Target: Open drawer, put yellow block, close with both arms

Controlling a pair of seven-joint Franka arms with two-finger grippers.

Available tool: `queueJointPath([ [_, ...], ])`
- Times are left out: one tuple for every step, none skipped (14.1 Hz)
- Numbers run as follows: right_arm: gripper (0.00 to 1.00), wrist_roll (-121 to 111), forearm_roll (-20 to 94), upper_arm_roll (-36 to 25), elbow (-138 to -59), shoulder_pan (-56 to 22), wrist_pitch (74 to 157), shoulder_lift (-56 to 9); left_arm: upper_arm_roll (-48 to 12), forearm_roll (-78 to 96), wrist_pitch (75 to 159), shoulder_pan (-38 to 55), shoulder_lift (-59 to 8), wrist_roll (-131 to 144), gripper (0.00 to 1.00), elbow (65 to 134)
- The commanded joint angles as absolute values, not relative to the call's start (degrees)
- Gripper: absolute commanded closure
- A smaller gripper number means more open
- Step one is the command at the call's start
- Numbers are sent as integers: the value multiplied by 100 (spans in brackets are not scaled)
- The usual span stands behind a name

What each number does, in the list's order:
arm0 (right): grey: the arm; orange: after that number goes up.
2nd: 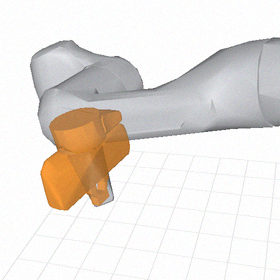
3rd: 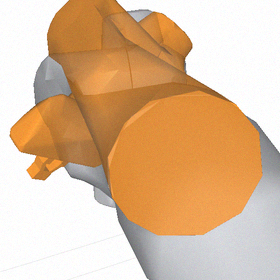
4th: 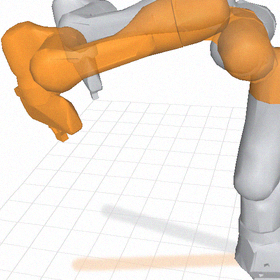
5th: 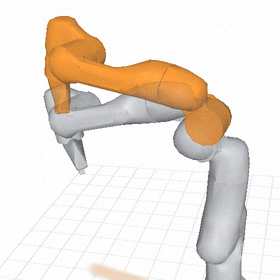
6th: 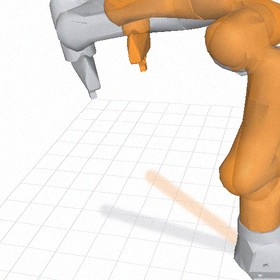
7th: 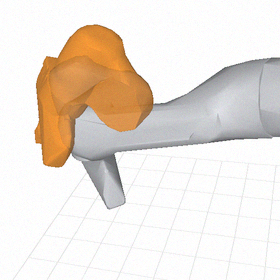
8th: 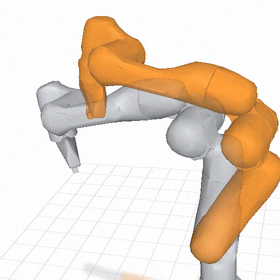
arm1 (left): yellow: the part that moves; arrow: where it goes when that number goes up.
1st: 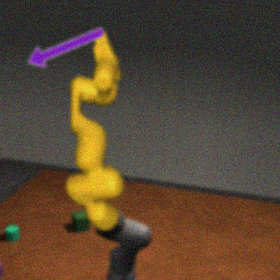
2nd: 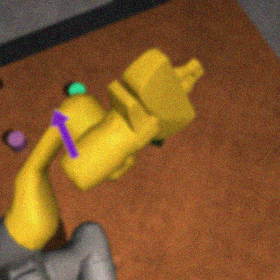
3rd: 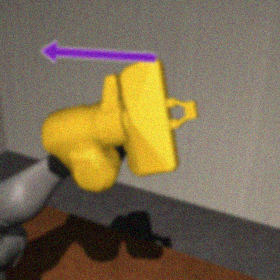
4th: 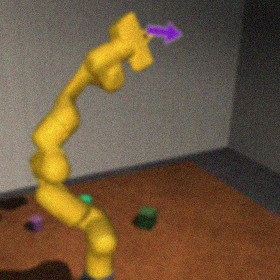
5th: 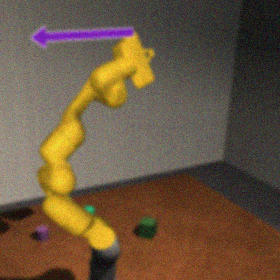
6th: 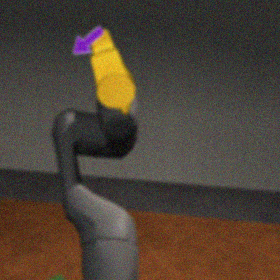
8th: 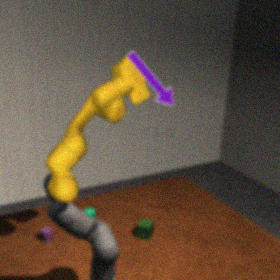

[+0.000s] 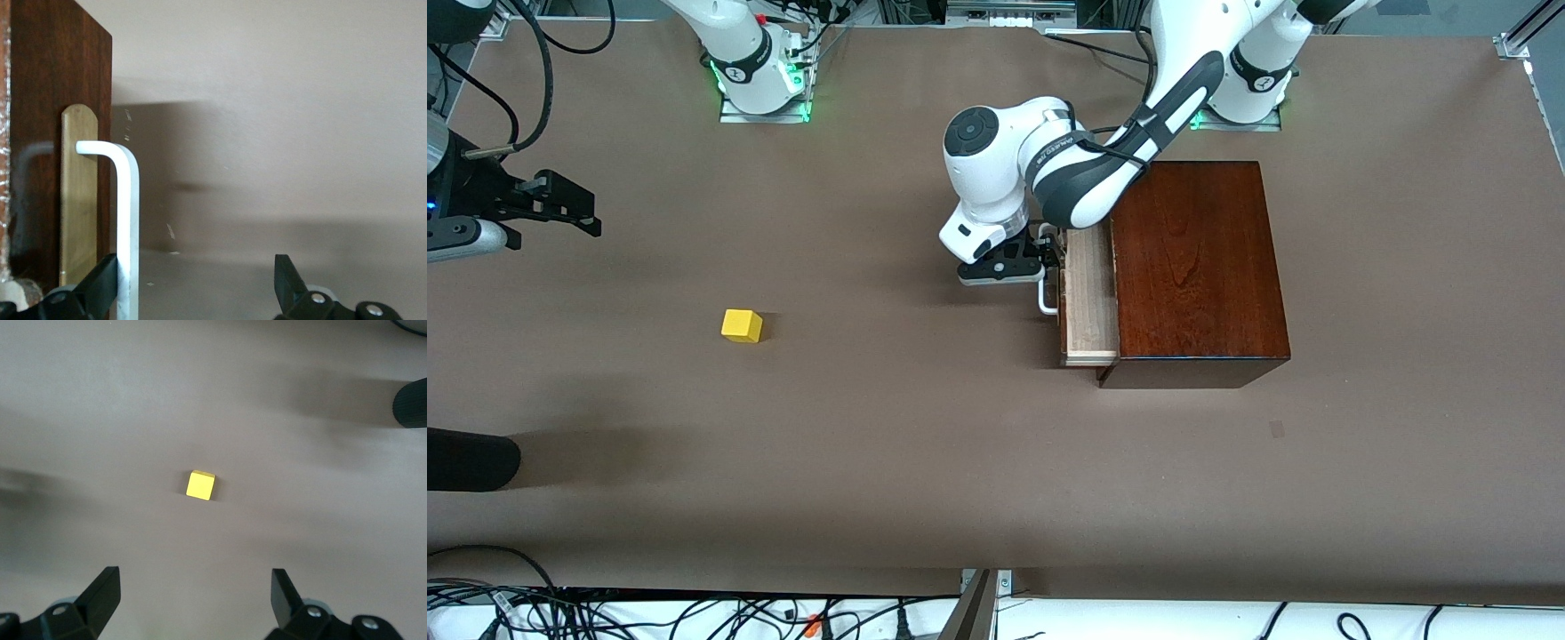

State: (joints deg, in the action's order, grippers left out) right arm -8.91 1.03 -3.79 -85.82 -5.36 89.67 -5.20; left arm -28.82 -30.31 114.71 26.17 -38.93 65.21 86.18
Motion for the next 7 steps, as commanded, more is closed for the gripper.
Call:
queueJointPath([
  [0, -870, 79, -352, -8552, -483, 8974, -562, -2918, -2821, 11593, 2883, -4166, 6680, 0, 8165],
  [0, -870, 105, -352, -8552, -475, 8991, -571, -2909, -2786, 11593, 2900, -4166, 6680, 0, 8156],
  [0, -888, 114, -352, -8552, -466, 8991, -623, -2909, -2786, 11593, 2900, -4166, 6671, 0, 8156],
  [0, -888, 114, -352, -8552, -466, 8991, -668, -2900, -2786, 11593, 2866, -4157, 6610, 0, 8156],
  [0, -862, 114, -352, -8552, -475, 8991, -677, -2900, -2786, 11567, 2804, -4105, 6575, 0, 8156],
  [0, -861, 114, -352, -8552, -475, 9000, -685, -2909, -2786, 11514, 2734, -4009, 6557, 0, 8148],
  [0, -861, 106, -352, -8552, -466, 9009, -694, -2961, -2760, 11435, 2612, -3877, 6504, 0, 8156],
])
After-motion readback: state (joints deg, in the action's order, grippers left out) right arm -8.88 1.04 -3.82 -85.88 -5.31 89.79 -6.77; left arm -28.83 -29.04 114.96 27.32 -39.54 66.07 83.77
